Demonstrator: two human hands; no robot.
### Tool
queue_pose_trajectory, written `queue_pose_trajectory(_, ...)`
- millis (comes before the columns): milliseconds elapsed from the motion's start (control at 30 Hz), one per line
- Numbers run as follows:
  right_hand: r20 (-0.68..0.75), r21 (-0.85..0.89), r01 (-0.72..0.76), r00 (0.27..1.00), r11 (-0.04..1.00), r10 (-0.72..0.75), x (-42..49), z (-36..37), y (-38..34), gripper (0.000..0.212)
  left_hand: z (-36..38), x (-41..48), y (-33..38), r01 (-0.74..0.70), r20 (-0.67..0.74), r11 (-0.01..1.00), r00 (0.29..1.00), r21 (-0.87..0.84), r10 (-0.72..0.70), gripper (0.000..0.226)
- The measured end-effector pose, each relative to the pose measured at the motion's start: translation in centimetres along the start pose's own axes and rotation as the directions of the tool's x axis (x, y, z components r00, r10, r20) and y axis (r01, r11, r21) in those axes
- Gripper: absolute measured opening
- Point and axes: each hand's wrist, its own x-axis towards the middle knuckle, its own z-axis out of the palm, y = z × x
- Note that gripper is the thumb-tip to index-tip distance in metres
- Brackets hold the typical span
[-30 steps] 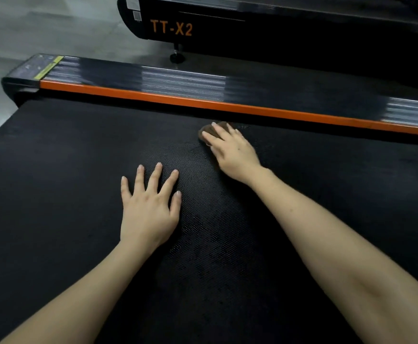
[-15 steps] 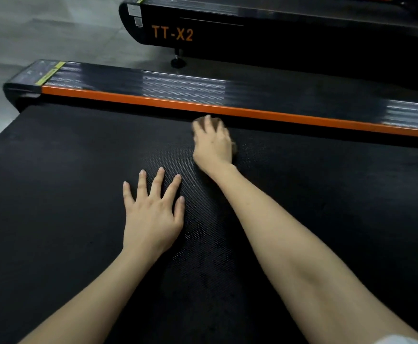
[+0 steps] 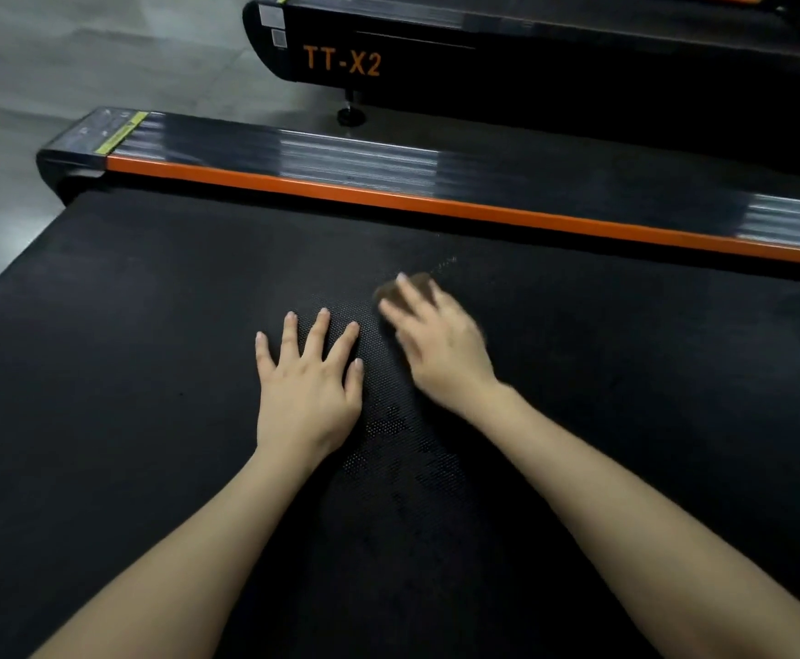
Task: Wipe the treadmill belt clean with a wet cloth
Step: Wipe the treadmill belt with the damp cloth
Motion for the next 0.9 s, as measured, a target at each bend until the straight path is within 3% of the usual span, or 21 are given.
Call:
queue_pose_trajectory(67,0.09,0.034,0.171,0.981,0.985,-0.174,-4.3,-1.4,0.2,0.043,0.0,-0.1,-0.1,0.0,0.003,1.0,1.0,-0.011,0.0,0.059)
queue_pose_trajectory(133,0.077,-0.009,0.22,0.973,0.976,-0.218,-6.4,-2.9,3.6,0.043,0.0,-0.1,-0.1,-0.002,0.002,1.0,1.0,-0.018,0.002,0.051)
queue_pose_trajectory(167,0.059,-0.041,0.153,0.987,0.987,-0.15,-6.5,-3.3,5.6,0.043,0.1,-0.1,-0.1,0.0,0.003,1.0,1.0,-0.019,0.0,0.049)
queue_pose_trajectory(233,0.031,-0.066,-0.139,0.99,0.988,0.141,-5.5,-3.9,8.6,0.042,0.1,-0.1,0.0,0.002,0.001,1.0,1.0,-0.015,-0.002,0.05)
queue_pose_trajectory(300,-0.006,-0.076,-0.389,0.921,0.918,0.39,-3.9,-3.3,8.0,0.041,0.1,0.0,0.1,0.003,-0.001,1.0,1.0,-0.009,-0.003,0.05)
queue_pose_trajectory(333,-0.025,-0.076,-0.429,0.903,0.9,0.429,-3.6,-2.8,6.5,0.042,0.1,0.0,0.1,0.004,0.005,1.0,1.0,-0.005,-0.004,0.05)
queue_pose_trajectory(433,-0.086,-0.042,-0.226,0.971,0.973,0.222,-5.6,-1.5,0.4,0.045,0.0,0.1,0.1,0.009,0.018,1.0,1.0,-0.002,-0.009,0.05)
queue_pose_trajectory(500,-0.019,0.003,-0.013,1.0,1.0,0.013,-9.4,-1.8,-3.9,0.045,-0.1,0.1,0.0,0.006,0.018,1.0,1.0,-0.017,-0.005,0.05)
queue_pose_trajectory(600,0.11,0.118,0.189,0.973,0.975,-0.202,-15.6,-4.1,-5.6,0.043,-0.3,0.0,-0.1,-0.006,0.019,1.0,1.0,-0.013,0.007,0.05)
queue_pose_trajectory(667,0.116,0.057,0.256,0.958,0.965,-0.261,-17.6,-5.4,-2.5,0.045,-0.4,0.0,-0.1,-0.009,0.02,1.0,1.0,-0.012,0.01,0.05)
queue_pose_trajectory(700,0.105,0.008,0.215,0.971,0.977,-0.215,-18.0,-5.7,-0.3,0.045,-0.3,0.0,-0.1,-0.007,0.022,1.0,1.0,-0.018,0.007,0.049)
queue_pose_trajectory(767,0.075,-0.065,-0.036,0.996,0.997,0.041,-17.6,-6.5,3.0,0.045,-0.3,0.1,-0.1,-0.006,0.032,1.0,0.999,-0.019,0.007,0.049)
queue_pose_trajectory(833,0.02,-0.091,-0.336,0.94,0.937,0.34,-16.6,-6.4,2.9,0.046,-0.5,0.1,-0.1,-0.006,0.046,1.0,0.999,-0.027,0.008,0.049)
queue_pose_trajectory(900,-0.047,-0.105,-0.393,0.919,0.913,0.391,-16.7,-5.6,-0.4,0.046,-0.8,-0.3,0.0,-0.01,0.025,0.995,1.0,-0.103,0.013,0.048)
